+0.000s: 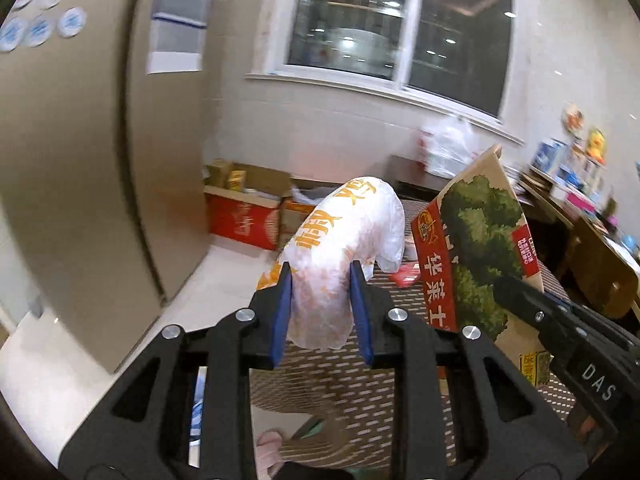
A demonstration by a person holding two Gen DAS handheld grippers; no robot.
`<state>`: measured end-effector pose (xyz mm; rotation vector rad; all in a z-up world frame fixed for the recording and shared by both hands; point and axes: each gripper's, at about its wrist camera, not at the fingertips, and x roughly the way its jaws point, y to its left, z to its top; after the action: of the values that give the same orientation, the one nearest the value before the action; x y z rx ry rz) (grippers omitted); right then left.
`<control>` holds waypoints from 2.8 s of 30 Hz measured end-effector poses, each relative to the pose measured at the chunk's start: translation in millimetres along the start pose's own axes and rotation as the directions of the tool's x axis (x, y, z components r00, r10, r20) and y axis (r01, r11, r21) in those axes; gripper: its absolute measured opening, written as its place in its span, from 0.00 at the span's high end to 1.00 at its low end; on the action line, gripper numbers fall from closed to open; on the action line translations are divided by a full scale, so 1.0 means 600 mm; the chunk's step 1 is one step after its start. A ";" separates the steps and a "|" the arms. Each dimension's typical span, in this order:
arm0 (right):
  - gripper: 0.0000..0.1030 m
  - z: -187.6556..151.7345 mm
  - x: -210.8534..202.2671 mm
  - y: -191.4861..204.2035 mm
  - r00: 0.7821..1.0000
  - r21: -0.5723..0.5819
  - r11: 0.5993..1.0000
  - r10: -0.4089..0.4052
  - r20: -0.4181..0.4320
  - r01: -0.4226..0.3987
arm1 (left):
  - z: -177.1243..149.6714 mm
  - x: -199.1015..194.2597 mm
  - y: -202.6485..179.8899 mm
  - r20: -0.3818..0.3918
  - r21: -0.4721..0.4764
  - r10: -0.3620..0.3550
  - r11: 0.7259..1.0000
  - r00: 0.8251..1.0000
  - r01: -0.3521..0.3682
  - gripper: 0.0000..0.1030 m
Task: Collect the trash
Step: 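Grasp the red-printed cardboard packet with the right tool and lift toward the bin, then drop the cardboard packet from the right tool while the left tool drops the white bag into the blue bin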
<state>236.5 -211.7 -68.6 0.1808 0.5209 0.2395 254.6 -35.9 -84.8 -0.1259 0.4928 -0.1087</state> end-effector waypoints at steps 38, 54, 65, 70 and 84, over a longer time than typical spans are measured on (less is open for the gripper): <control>0.67 -0.221 0.414 0.441 0.892 -0.221 0.922 0.212 -0.400 -0.318 | -0.201 0.084 0.527 -0.368 -0.324 0.397 0.792 0.841 -0.517 0.73; 0.57 -0.236 0.425 0.408 0.903 -0.229 0.934 0.169 -0.395 -0.275 | -0.224 0.135 0.531 -0.411 -0.296 0.357 0.818 0.839 -0.494 0.73; 0.53 -0.221 0.411 0.391 0.919 -0.219 0.943 0.163 -0.358 -0.252 | -0.206 0.153 0.526 -0.407 -0.294 0.324 0.839 0.854 -0.459 0.70; 0.51 -0.208 0.406 0.374 0.934 -0.210 0.951 0.150 -0.324 -0.226 | -0.194 0.162 0.516 -0.383 -0.245 0.369 0.843 0.847 -0.478 0.31; 0.51 -0.186 0.370 0.334 0.946 -0.200 0.961 0.125 -0.298 -0.190 | -0.175 0.130 0.476 -0.372 -0.270 0.350 0.846 0.860 -0.461 0.31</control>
<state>330.5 52.4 -221.6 -0.0359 0.7597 0.4850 293.5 225.5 -254.5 -0.3544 0.8439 0.3946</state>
